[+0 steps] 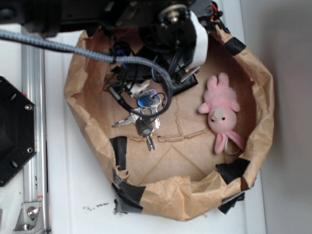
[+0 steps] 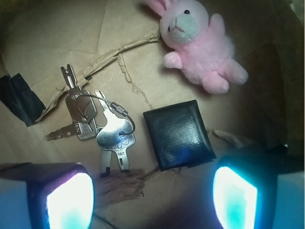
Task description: Grab the black box.
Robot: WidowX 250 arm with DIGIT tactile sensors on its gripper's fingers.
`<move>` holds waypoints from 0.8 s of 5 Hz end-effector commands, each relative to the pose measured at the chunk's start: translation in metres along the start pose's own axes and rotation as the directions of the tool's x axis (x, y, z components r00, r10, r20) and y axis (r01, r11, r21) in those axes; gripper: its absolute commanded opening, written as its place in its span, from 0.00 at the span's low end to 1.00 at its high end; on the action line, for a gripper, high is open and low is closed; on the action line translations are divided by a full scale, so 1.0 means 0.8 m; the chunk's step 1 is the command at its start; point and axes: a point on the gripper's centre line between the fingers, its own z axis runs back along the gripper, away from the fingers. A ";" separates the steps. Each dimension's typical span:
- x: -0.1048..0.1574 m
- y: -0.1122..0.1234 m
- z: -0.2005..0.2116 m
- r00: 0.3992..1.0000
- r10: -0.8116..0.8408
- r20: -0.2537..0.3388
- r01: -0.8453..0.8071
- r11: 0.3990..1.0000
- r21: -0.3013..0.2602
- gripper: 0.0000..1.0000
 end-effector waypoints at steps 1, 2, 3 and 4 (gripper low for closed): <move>0.006 0.008 0.018 1.000 -0.022 0.018 0.021 0.998 0.058 1.00; 0.006 0.008 0.018 1.000 -0.022 0.018 0.021 0.998 0.058 1.00; 0.016 0.020 -0.007 0.999 -0.047 -0.023 0.048 0.998 0.050 1.00; 0.016 0.033 -0.021 0.998 -0.057 -0.029 0.059 0.995 0.086 1.00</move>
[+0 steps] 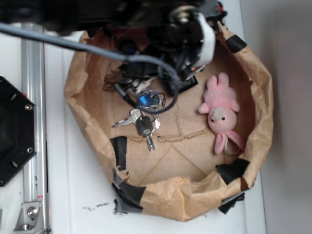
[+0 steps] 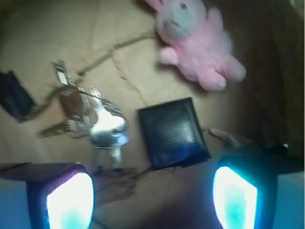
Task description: Grab the black box.
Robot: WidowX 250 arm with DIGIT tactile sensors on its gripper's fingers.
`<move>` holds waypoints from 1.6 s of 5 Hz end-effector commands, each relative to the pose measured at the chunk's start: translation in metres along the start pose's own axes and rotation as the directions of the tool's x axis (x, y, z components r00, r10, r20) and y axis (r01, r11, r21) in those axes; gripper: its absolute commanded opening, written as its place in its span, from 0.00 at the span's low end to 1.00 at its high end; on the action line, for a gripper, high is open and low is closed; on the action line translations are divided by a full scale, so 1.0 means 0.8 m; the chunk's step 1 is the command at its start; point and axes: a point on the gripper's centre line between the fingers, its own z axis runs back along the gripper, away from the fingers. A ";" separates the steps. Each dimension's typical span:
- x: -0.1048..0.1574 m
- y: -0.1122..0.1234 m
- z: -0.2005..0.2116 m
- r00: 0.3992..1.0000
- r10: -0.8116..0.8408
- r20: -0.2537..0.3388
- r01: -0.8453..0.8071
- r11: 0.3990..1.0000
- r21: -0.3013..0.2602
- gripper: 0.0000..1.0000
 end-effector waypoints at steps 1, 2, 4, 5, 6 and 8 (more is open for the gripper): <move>0.020 0.031 -0.015 0.999 -0.048 -0.001 0.048 0.995 0.090 1.00; 0.028 0.036 -0.022 0.998 -0.052 0.043 0.048 0.995 0.087 1.00; 0.045 0.042 -0.043 0.996 -0.077 0.043 0.074 0.994 0.076 1.00; 0.049 0.043 -0.048 0.996 -0.084 0.036 0.082 0.995 0.049 1.00; 0.055 0.031 -0.045 0.990 -0.142 0.014 0.142 0.990 0.004 1.00; 0.037 -0.002 -0.049 0.991 -0.128 -0.046 0.126 0.992 -0.030 1.00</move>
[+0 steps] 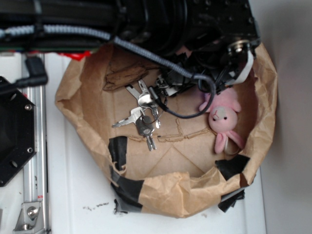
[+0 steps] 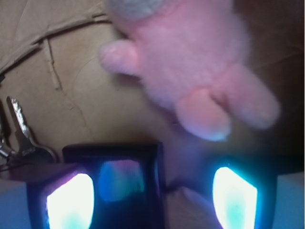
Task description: Grab the black box.
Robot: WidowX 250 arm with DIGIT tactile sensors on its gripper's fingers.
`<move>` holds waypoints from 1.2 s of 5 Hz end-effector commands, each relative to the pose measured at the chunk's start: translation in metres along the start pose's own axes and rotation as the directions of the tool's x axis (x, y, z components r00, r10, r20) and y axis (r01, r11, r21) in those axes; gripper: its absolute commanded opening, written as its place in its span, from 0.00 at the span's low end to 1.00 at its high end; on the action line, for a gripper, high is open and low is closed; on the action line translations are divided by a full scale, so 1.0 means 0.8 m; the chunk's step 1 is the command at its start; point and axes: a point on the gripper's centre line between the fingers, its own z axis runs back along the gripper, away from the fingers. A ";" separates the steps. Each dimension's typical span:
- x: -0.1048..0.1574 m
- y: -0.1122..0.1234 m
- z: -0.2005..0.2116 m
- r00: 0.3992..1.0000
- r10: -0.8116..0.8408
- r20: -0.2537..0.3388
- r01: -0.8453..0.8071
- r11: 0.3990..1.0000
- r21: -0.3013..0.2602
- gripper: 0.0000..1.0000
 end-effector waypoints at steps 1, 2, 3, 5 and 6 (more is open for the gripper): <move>-0.018 -0.026 0.002 0.999 0.036 -0.009 -0.036 0.999 -0.009 1.00; -0.016 -0.016 0.000 0.999 0.035 -0.004 -0.035 0.999 -0.006 1.00; -0.015 -0.006 0.003 0.998 0.060 0.005 -0.060 0.998 0.010 0.00; -0.023 -0.009 0.024 0.997 0.078 -0.003 -0.078 0.996 0.051 0.00; -0.031 -0.014 0.058 0.995 0.092 0.025 -0.094 0.990 0.101 0.00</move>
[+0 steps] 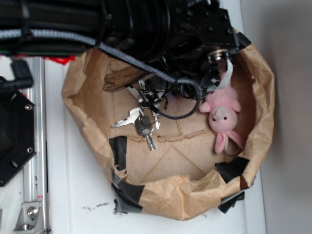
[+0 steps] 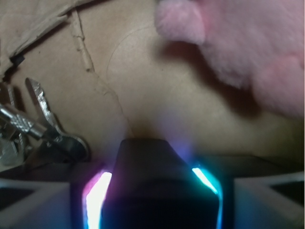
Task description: Grab the black box.
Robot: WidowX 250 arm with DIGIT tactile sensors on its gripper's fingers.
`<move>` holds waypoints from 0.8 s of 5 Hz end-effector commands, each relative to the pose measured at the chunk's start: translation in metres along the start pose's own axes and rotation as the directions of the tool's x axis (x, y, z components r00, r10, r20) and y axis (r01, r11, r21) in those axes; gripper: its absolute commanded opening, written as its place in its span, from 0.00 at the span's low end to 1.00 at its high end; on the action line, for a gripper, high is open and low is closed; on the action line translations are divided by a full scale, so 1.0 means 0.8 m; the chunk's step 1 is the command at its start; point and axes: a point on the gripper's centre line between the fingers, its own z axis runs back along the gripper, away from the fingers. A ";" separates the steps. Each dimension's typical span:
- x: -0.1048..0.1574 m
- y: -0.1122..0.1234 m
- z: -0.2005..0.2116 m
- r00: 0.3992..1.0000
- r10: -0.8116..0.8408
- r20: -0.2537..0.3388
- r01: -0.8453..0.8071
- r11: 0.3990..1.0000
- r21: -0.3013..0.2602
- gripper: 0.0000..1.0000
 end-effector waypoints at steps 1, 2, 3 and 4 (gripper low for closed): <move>-0.010 -0.010 0.096 0.996 0.067 0.052 -0.075 0.982 0.171 0.00; 0.023 -0.028 0.161 0.942 0.312 0.122 -0.325 0.941 0.098 0.00; 0.036 -0.040 0.185 0.818 0.543 0.188 -0.539 0.839 -0.078 0.00; 0.058 -0.052 0.186 0.671 0.707 0.223 -0.688 0.706 -0.169 0.00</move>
